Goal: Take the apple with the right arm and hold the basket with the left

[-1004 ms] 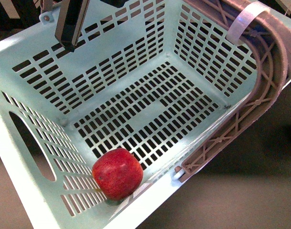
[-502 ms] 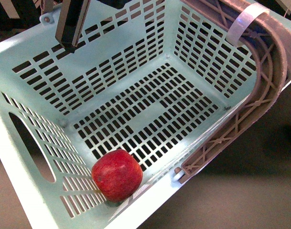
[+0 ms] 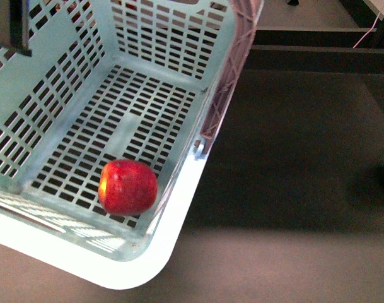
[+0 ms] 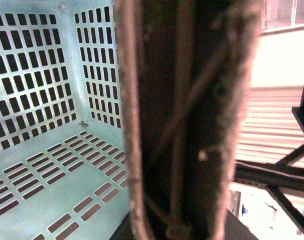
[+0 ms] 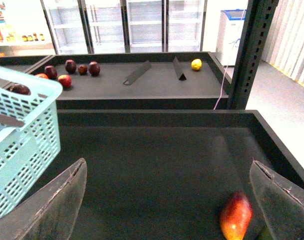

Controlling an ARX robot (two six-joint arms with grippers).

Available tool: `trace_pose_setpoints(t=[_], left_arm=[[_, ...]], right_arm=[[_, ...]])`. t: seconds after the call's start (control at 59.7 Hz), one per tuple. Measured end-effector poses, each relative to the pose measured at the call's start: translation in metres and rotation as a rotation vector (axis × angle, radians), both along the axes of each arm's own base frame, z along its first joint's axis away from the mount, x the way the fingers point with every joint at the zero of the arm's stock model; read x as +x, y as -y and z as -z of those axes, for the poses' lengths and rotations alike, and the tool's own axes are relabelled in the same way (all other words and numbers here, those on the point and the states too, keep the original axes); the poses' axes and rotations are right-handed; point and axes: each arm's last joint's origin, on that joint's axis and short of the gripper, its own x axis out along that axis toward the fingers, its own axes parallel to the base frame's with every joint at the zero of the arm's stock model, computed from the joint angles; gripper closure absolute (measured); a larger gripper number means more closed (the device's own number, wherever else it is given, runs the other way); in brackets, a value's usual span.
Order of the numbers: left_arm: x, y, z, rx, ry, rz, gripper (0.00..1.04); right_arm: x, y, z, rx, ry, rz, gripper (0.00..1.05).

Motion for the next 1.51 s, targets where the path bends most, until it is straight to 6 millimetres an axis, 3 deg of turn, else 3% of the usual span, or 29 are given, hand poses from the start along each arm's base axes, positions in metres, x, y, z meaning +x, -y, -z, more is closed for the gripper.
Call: trace_pose_setpoints(t=[0.251,0.419,0.603,0.854,1.105,1.406,1.507], left_arm=[[0.011,-0.049,0.023,-0.032,-0.072,-0.127,0.99],[0.02,-0.078,0.056,-0.029,-0.154,-0.178,0.99],[0.019,-0.095,0.089,-0.069,-0.247,-0.205,0.99],[0.011,-0.097,0.098,-0.104,-0.268,-0.227,0.99],[-0.004,-0.092,0.08,-0.106,-0.235,-0.262,0.59],[-0.051,-0.074,0.032,-0.082,-0.142,-0.326,0.06],[-0.062,-0.07,0.019,-0.086,-0.108,-0.322,0.07]], right_arm=[[0.0,0.0,0.0,0.0,0.0,0.0,0.09],[0.0,0.0,0.0,0.0,0.0,0.0,0.09],[0.0,0.0,0.0,0.0,0.0,0.0,0.09],[0.0,0.0,0.0,0.0,0.0,0.0,0.09],[0.0,0.0,0.0,0.0,0.0,0.0,0.09],[0.0,0.0,0.0,0.0,0.0,0.0,0.09],[0.0,0.0,0.0,0.0,0.0,0.0,0.09]])
